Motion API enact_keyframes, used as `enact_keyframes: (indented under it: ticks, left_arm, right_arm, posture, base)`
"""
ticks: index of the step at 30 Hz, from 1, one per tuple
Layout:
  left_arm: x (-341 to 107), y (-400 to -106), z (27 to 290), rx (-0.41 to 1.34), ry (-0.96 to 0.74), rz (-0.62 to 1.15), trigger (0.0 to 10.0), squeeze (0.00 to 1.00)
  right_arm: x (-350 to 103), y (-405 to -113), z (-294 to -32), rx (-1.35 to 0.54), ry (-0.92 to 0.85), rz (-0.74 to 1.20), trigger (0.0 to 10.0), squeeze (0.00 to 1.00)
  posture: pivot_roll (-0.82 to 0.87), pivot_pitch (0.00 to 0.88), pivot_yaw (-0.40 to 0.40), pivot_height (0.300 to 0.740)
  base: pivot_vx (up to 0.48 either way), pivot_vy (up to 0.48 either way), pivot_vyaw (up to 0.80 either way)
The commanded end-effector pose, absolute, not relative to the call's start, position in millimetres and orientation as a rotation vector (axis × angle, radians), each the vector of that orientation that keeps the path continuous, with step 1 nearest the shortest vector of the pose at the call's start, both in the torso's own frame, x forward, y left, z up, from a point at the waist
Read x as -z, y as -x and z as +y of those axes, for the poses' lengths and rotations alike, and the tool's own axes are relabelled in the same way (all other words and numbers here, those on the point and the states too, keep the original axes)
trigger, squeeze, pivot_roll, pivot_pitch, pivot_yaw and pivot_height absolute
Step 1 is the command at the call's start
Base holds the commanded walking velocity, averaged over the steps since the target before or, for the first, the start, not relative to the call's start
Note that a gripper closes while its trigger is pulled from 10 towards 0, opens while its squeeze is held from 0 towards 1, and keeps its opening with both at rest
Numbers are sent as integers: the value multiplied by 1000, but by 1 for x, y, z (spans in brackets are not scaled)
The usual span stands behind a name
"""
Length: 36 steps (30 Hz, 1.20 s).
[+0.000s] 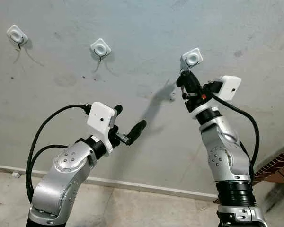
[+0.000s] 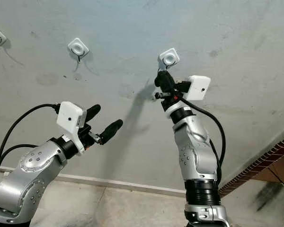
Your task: Hang keys on a hook
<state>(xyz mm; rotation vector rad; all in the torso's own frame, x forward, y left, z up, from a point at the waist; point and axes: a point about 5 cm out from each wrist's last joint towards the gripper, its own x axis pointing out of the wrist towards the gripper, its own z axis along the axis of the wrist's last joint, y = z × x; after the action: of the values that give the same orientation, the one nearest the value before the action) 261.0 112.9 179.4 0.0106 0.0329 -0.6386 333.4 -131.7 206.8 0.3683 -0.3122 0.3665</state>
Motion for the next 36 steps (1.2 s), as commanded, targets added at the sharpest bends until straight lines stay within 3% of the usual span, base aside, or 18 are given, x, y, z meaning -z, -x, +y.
enact_keyframes:
  ticks: [1, 36]
  left_arm:
    - [-180, -260, 112, 647, -23, 30, 10000, 0]
    - [-178, -259, 111, 656, -27, 36, 10000, 0]
  right_arm:
    - [-209, -335, -140, -335, -360, -331, 10000, 0]
    - [-171, -339, -144, -252, -485, -199, 10000, 0]
  posture:
    - [196, 15, -59, 740]
    - [202, 11, -60, 740]
  base:
    - [0, 0, 0]
    - [0, 0, 0]
